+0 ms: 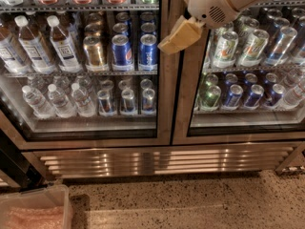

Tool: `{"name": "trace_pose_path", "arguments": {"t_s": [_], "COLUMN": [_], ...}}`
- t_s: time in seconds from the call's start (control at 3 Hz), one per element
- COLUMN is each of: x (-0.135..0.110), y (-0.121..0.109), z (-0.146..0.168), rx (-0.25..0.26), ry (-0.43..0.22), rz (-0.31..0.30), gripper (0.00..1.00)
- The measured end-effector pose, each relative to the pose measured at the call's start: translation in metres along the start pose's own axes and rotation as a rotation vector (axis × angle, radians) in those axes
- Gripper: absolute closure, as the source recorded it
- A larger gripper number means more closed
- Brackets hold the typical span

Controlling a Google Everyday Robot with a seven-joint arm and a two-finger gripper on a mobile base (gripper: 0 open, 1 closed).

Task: Open left fridge door

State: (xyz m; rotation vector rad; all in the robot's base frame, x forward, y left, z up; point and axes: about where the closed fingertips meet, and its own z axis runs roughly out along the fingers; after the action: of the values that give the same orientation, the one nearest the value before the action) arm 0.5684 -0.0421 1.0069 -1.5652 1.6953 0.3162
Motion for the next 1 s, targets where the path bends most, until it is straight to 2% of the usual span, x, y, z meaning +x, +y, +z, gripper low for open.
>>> {"name": "trace_pose_path", "arguments": {"t_s": [0.67, 1.0], "x": [0.0017, 0.0017], "y": [-0.0055, -0.0057], "z": [-0.0041, -0.0042], "rx": [0.0, 0.0], "ry": [0.0, 0.0], "rz": [0.0, 0.0], "gripper": [0.88, 1.0]}}
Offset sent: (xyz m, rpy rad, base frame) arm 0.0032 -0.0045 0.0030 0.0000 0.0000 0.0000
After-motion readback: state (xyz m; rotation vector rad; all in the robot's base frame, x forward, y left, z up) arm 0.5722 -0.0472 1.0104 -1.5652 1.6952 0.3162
